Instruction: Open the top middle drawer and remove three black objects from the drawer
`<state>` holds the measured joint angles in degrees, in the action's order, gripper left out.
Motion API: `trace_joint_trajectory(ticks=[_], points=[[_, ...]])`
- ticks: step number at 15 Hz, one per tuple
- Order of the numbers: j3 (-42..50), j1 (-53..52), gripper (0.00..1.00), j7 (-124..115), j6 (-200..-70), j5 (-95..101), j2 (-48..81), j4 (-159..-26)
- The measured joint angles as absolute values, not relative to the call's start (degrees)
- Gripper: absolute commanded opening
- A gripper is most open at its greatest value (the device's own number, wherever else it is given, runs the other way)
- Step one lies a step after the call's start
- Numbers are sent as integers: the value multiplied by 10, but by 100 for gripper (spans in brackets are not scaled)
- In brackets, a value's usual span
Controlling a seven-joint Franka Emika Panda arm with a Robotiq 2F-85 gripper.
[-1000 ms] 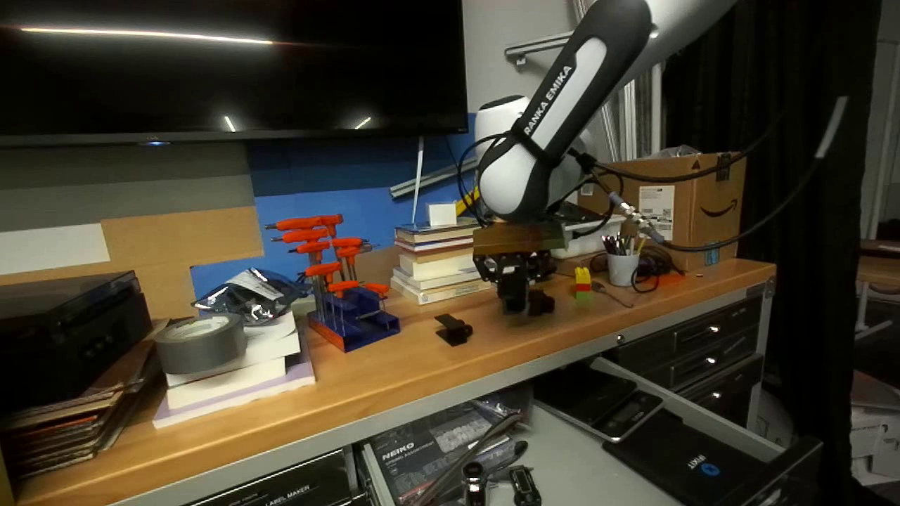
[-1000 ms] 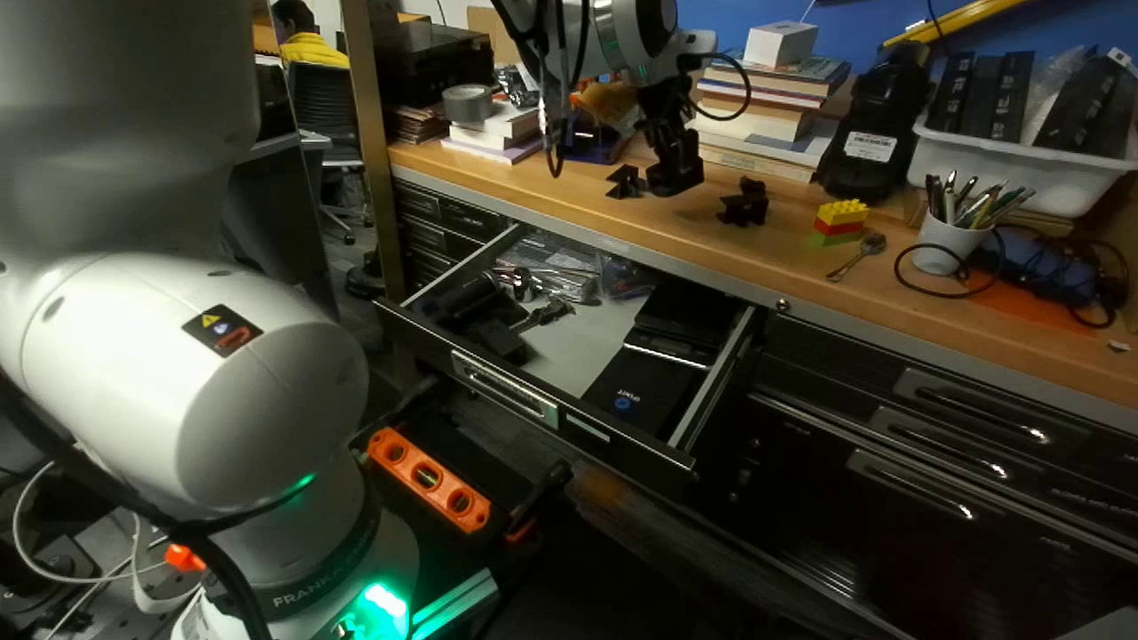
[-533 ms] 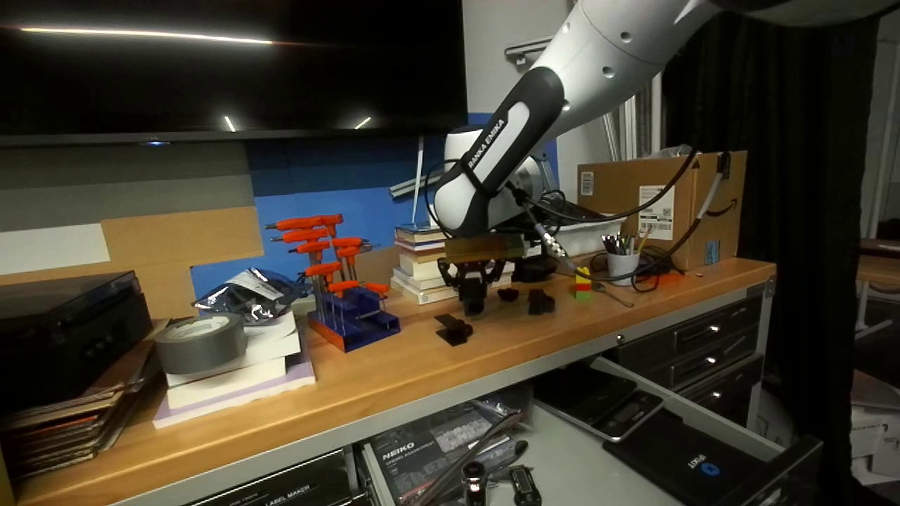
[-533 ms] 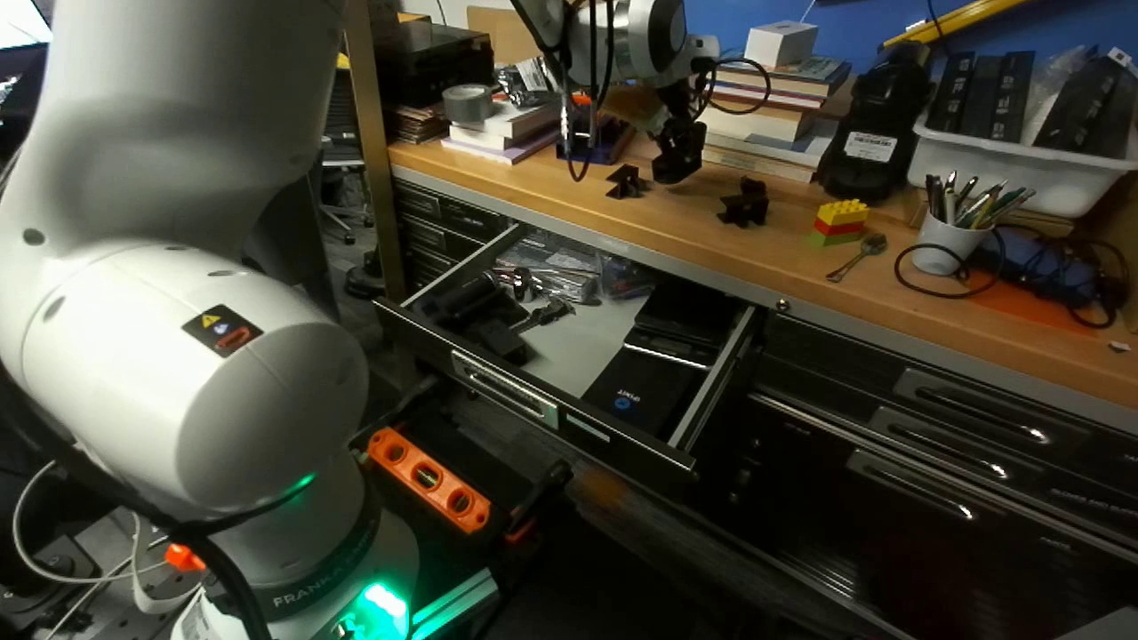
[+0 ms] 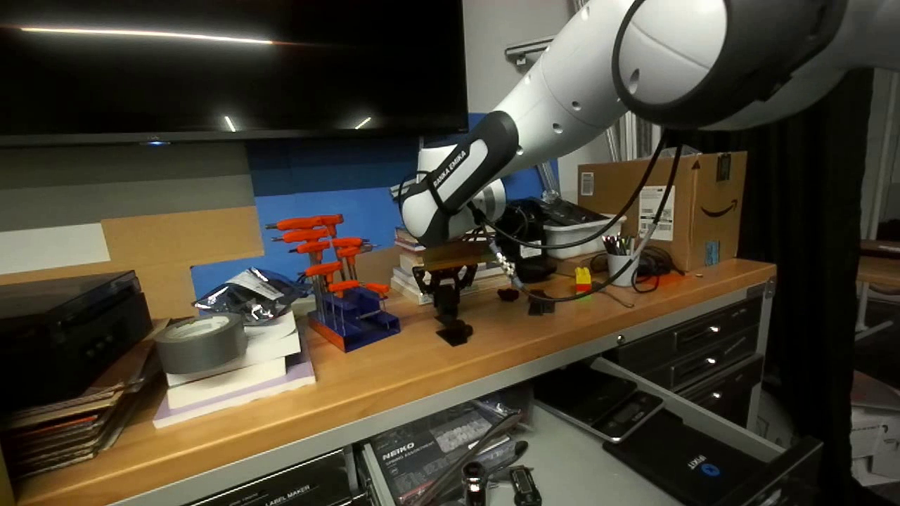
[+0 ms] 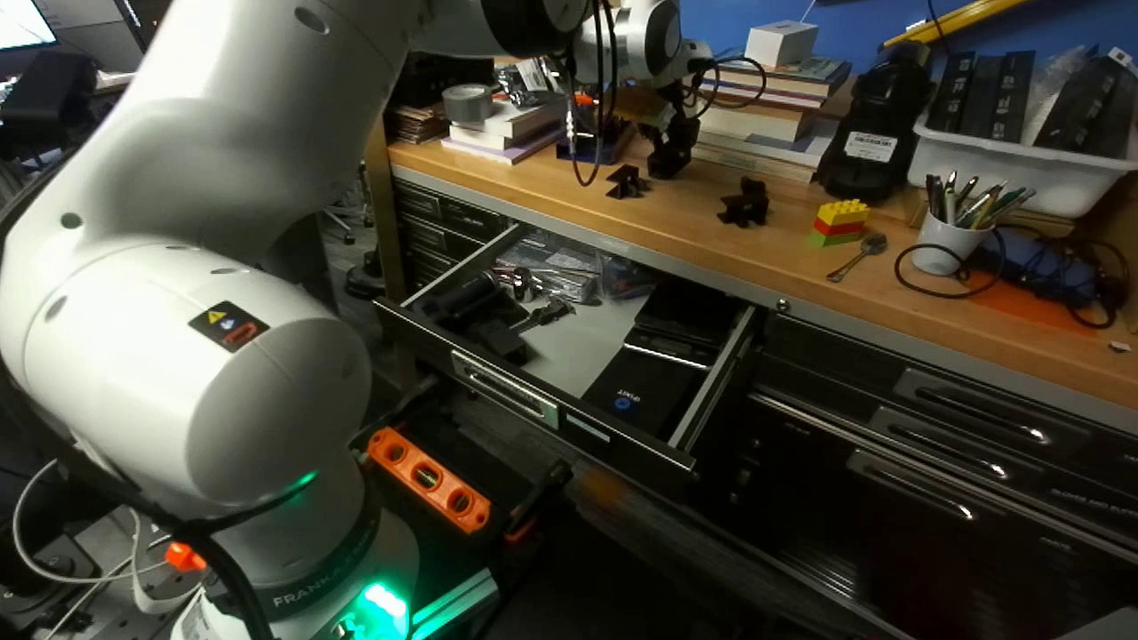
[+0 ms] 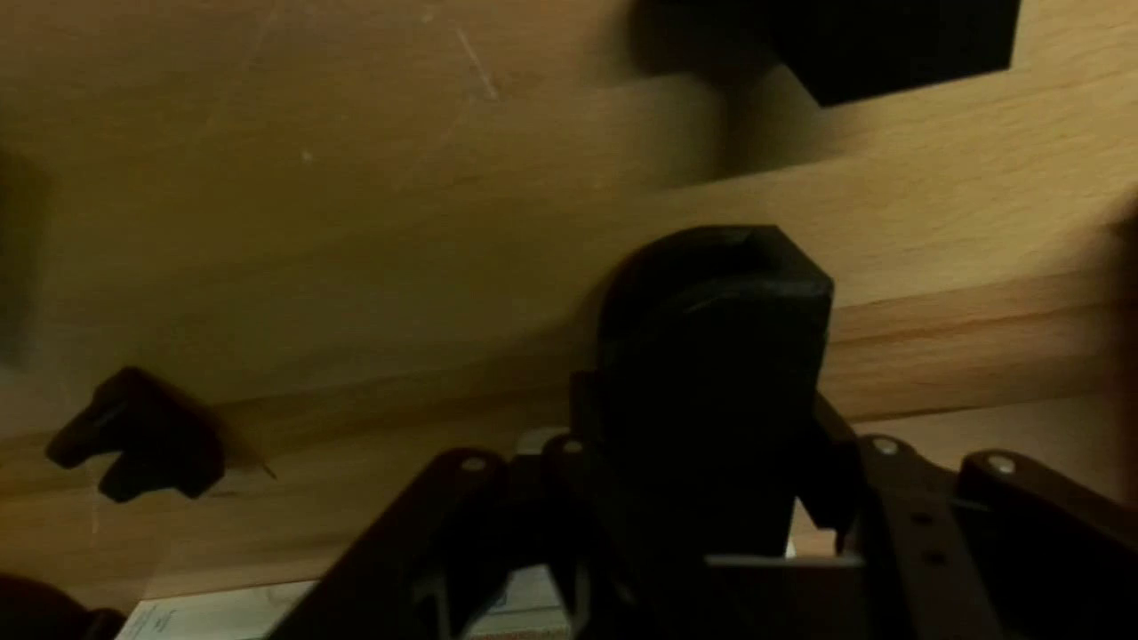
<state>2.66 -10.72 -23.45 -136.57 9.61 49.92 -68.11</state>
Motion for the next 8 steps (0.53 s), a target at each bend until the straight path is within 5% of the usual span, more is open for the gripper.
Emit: trace_joint_trajectory(ticks=[4,8], points=[[27,-109,100,-227,-1327,95,540,-609],[27,-111,100,-219,-1283,95,559,-568]])
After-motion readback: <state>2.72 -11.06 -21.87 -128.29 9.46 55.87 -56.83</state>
